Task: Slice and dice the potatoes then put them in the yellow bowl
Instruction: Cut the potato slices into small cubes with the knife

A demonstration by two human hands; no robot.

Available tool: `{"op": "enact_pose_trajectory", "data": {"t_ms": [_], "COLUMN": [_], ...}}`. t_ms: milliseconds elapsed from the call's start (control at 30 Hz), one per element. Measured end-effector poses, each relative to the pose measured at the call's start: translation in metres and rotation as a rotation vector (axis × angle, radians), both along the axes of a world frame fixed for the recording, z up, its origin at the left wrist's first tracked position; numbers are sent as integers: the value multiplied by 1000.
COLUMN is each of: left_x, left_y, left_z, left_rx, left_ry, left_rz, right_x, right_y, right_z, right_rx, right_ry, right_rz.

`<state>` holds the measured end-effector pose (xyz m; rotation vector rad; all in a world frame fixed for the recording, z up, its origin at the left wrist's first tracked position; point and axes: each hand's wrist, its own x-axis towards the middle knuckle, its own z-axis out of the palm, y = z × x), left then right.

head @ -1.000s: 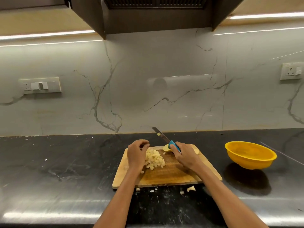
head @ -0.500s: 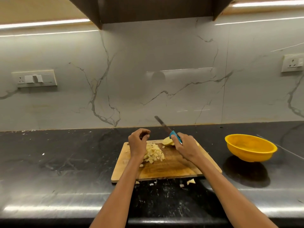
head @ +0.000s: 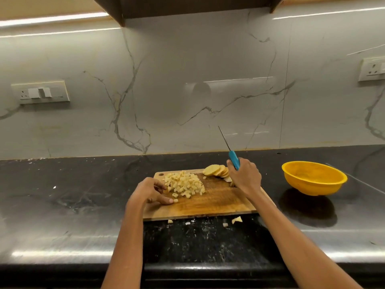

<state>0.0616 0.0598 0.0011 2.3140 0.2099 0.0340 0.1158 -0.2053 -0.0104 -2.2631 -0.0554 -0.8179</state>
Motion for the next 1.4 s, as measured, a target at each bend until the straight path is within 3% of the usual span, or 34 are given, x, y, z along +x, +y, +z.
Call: {"op": "enact_pose_trajectory", "data": {"t_ms": [367, 567, 833, 1033, 1133, 1267, 1400], "left_x": [9, 24, 65, 107, 119, 124, 116], "left_y": [-36, -63, -106, -120, -120, -113, -103], "left_z": [-5, 0, 5, 6, 6, 8, 10], "left_rx": [34, 150, 288, 513, 527, 503, 343], "left_ry": [-525, -657, -622, -284, -158, -250, -409], "left_rz": [220, 191, 29, -243, -303, -297, -240], "right_x": [7, 14, 26, 40, 43, 44, 44], "right_y": [-2, -6, -6, -7, -7, -7, -9], "right_z": [-1, -2, -1, 0, -1, -1, -1], "right_rx": [125, 204, 154, 119, 95, 93, 90], "right_ry": [-22, -108, -175, -240, -257, -258, -255], "right_rz": [-33, -21, -11, 45, 61, 64, 55]}}
